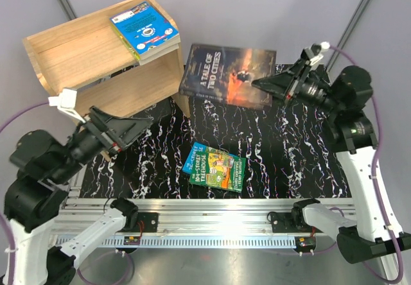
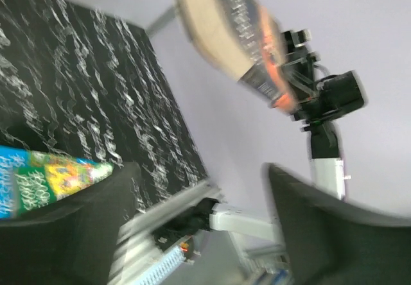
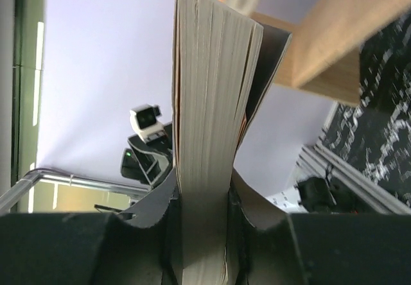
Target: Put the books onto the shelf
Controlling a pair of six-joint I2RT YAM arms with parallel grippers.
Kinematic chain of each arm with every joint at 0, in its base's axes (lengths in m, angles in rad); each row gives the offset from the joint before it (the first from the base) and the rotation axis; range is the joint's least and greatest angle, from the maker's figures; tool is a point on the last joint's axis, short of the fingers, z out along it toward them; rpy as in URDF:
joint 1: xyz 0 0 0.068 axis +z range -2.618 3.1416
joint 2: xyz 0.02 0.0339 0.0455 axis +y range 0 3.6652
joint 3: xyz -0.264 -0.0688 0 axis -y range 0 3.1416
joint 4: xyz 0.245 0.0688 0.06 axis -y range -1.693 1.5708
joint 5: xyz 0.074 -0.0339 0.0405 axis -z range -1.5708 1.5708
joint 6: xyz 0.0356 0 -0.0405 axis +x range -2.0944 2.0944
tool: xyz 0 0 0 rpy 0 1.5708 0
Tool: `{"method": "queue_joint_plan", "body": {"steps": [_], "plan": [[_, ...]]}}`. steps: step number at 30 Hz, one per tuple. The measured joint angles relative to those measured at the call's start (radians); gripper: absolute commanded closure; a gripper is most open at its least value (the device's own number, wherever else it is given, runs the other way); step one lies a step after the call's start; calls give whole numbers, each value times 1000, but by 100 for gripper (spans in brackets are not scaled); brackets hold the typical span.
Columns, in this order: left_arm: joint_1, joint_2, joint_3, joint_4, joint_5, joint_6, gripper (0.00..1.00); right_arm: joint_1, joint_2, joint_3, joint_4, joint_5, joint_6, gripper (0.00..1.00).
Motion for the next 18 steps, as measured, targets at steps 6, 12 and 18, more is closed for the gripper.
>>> {"method": "queue_joint_plan", "body": {"steps": [6,12,18], "plan": [[0,24,172,-188,-103,105,1,53,79,302,-50,144,3,100],[0,84,257,-412,-172,164,1,235,249,527,-130,397,-42,100],[0,47,262,-544,-194,187,1,504,696,1074,-363,785,-133,100]]}}
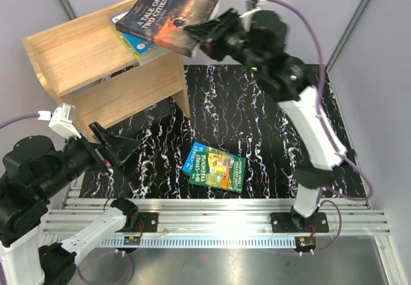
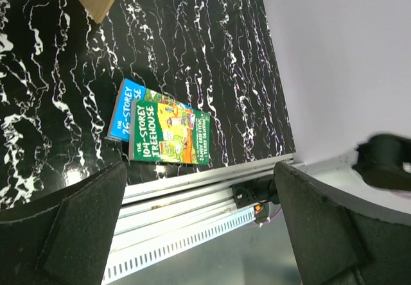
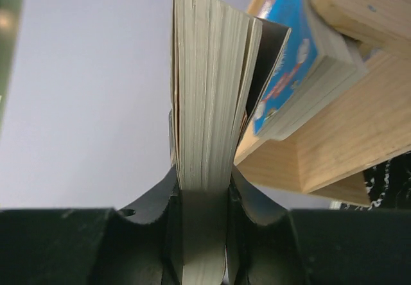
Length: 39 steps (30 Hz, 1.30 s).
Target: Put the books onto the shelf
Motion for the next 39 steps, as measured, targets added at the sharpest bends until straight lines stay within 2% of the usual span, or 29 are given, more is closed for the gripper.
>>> {"method": "queue_joint_plan", "body": {"steps": [2,5,10,15,20,25,28,29,32,35,36,38,39], "plan": [[0,-21,2,-16,3,0,1,75,130,129,-61,136,-19,100],[0,-46,10,-28,5,0,1,154,234,167,-108,320,-48,100],[0,-68,40,-33,21,7,1,243,274,142,-10,556,-71,100],[0,-68,89,-36,49,35,1,320,324,200,37,794,-130,100],[0,-69,126,-36,83,56,1,351,385,201,150,916,-140,100],[-18,-85,143,-39,108,67,1,352,460,232,278,969,-157,100],[-59,-98,146,-39,100,66,1,352,477,232,330,985,-165,81],[-75,-102,146,-39,93,63,1,352,480,232,339,986,-167,62],[-116,-112,146,-41,67,47,1,351,481,229,352,982,-158,33],[-136,-114,142,-42,40,39,1,350,455,168,364,967,-148,18],[-138,-115,134,-40,37,37,1,350,439,134,365,957,-143,8],[-139,-118,108,-40,35,35,1,350,399,57,362,936,-132,1],[-139,-119,92,-41,35,31,1,350,381,26,356,926,-128,0]]}}
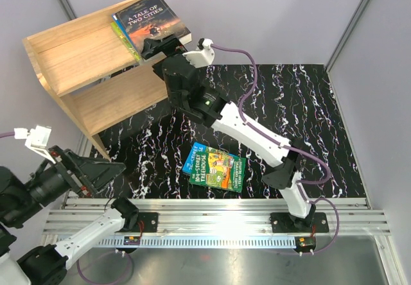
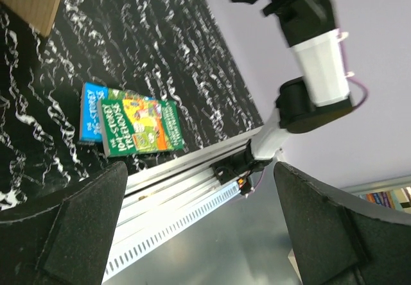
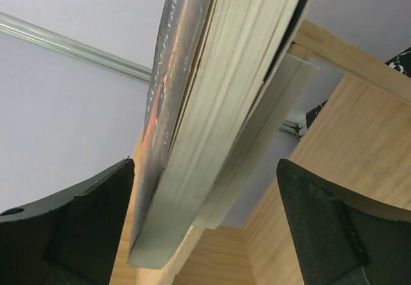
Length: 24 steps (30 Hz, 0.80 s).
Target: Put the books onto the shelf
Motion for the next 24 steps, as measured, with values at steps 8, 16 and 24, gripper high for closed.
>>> {"method": "queue_joint_plan", "body": {"steps": [8,16,24], "plan": [[0,-11,-120,-5,6,-10,1,0,-220,-234,-43,-33,13,0],[-1,-45,-185,-9,8,-11,1,0,-499,-494,54,-34,-56,51],[-1,-48,-197,-12,13,-11,1,-31,-526,-528,114,-30,-102,95]]}}
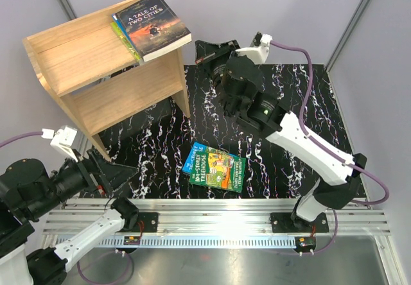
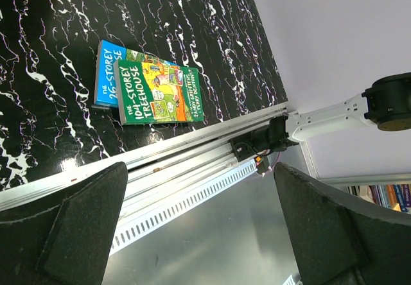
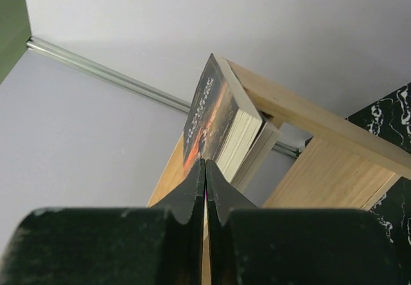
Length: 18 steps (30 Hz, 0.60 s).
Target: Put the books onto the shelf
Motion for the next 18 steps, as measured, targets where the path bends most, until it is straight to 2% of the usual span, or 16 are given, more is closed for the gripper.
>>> {"method": "queue_joint_plan", "body": {"steps": [5,18], "plan": [[0,-18,-2,-1,-1,-6,1,-71,80,75,-35,-47,26,97],[0,-37,-2,-4,-22,-7,1,-110,297,280,-118,-190,108,97]]}}
